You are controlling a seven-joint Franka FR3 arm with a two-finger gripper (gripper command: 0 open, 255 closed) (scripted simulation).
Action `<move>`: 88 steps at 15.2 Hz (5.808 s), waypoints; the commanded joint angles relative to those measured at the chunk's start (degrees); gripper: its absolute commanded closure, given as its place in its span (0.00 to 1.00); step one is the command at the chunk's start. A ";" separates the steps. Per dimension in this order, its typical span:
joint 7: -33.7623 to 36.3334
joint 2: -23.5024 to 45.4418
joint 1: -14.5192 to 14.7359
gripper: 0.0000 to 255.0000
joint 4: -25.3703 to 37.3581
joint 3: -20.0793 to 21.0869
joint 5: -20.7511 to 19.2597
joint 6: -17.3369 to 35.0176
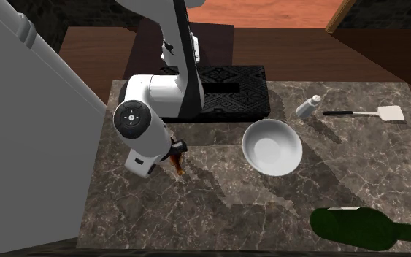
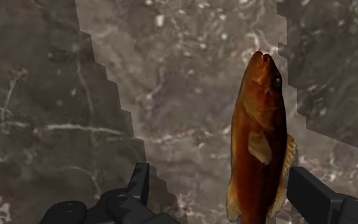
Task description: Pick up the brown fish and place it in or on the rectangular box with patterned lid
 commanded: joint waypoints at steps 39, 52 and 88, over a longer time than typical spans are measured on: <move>-0.39 -11.30 -0.08 1.00 4.83 0.09 0.58 -16.10; 0.82 -18.64 0.62 1.00 4.77 0.84 1.05 -23.36; 18.83 -54.09 16.77 1.00 -33.99 16.78 16.94 -19.34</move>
